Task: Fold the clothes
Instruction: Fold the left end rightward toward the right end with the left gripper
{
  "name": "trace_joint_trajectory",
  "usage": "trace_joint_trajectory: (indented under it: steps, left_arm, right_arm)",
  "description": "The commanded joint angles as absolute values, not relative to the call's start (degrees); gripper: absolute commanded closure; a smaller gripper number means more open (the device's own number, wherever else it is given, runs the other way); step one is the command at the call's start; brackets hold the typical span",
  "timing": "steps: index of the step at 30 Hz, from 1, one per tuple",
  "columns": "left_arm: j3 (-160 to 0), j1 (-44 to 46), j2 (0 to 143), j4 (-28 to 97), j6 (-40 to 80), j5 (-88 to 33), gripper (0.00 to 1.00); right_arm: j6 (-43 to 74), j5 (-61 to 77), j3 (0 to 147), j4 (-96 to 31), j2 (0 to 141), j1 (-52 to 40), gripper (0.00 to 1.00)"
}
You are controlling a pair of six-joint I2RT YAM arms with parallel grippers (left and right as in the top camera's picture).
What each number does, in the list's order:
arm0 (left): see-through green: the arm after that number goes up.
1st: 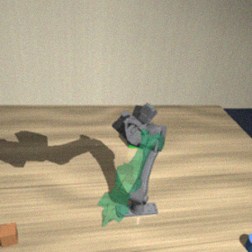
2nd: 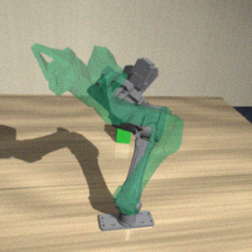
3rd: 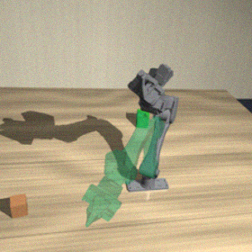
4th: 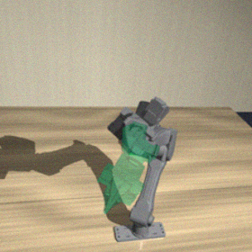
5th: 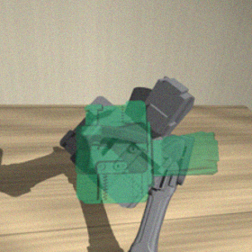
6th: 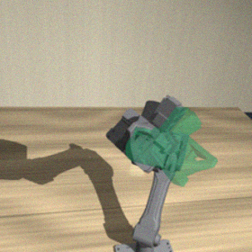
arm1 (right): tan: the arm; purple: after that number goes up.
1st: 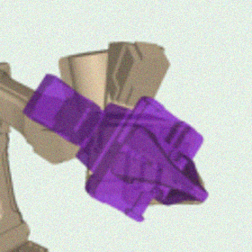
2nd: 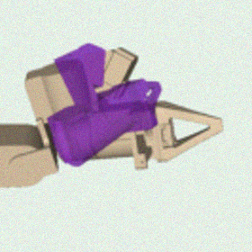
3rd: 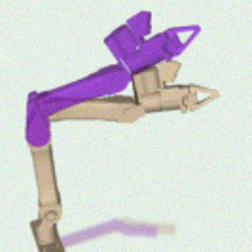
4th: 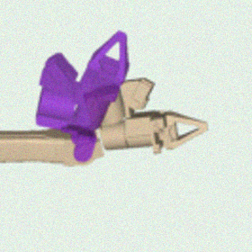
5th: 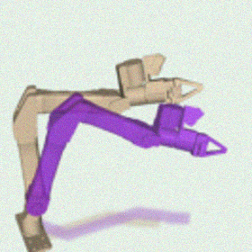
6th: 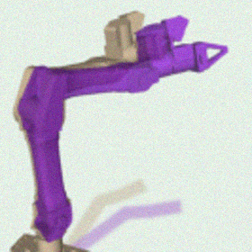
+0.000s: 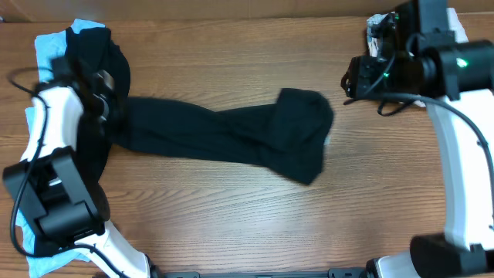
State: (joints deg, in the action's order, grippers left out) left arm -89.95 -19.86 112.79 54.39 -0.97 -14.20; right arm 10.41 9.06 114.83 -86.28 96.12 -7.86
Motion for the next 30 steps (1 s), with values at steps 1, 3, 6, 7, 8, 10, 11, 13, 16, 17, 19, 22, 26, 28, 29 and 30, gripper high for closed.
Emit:
trace_joint_trajectory:
  steps: [1,3,6,7,8,10,11,13,16,17,19,22,26,28,29,30]
  left_arm:
    - [-99.0,-20.3,109.0,58.7,-0.4,-12.9,0.96]
    - [-102.0,-19.8,108.9,61.3,-0.8,-12.9,0.96]
    - [-103.1,-18.4,108.9,62.9,-1.8,-12.9,0.96]
    - [-103.1,-18.0,109.0,63.2,-1.9,-12.9,0.96]
    - [-103.0,-17.5,109.1,63.4,-2.7,-12.9,0.96]
    - [-103.0,-15.9,109.1,63.9,-4.5,-12.9,0.96]
    - [-103.0,-15.1,109.1,63.9,-4.8,-12.5,0.96]
    - [-103.0,-13.1,109.1,63.9,-4.8,-11.3,0.96]
    - [-102.9,-8.8,109.1,64.1,-6.0,-9.7,0.96]
    - [-102.8,-7.3,109.1,64.1,-6.0,-8.7,0.96]
    - [-102.8,-4.2,109.4,64.2,-6.1,-6.6,0.96]
    - [-102.5,0.5,110.8,64.5,-6.2,-2.6,0.96]
    - [-102.4,5.2,114.0,64.9,-6.2,-1.9,0.91]
    - [-102.4,7.6,116.0,64.9,-6.2,-4.6,0.9]
    - [-102.4,8.8,116.9,64.8,-6.2,-5.2,0.9]
    - [-102.4,9.9,117.8,64.7,-6.2,-5.9,0.9]
  right_arm:
    - [10.7,11.6,114.7,-85.0,100.0,-7.6,0.84]
    - [10.7,13.3,114.7,-83.6,102.4,-7.7,0.96]
    - [10.7,14.1,114.7,-82.0,105.6,-8.2,0.96]
    - [10.7,14.1,114.7,-81.4,106.6,-8.3,0.96]
    - [10.7,14.3,114.7,-81.0,107.3,-8.3,0.96]
    - [10.7,14.3,114.7,-80.2,108.3,-8.3,0.96]
    - [10.7,14.3,114.7,-79.9,108.4,-8.3,0.96]
    - [10.7,14.3,114.7,-79.5,108.4,-8.3,0.96]
    - [10.7,14.3,114.7,-79.4,108.4,-8.3,0.96]
    - [10.7,14.3,114.7,-79.4,108.4,-8.3,0.96]
    - [10.7,14.2,114.7,-79.4,108.4,-8.3,0.96]
    - [10.6,14.2,114.7,-79.4,108.4,-8.3,0.95]
    - [10.4,14.2,114.7,-79.4,108.4,-8.2,0.93]
    - [10.2,14.1,114.7,-79.3,108.4,-8.2,0.92]
    - [10.0,14.0,114.7,-79.3,108.4,-8.2,0.92]
    - [10.0,14.0,114.7,-79.3,108.4,-8.2,0.91]
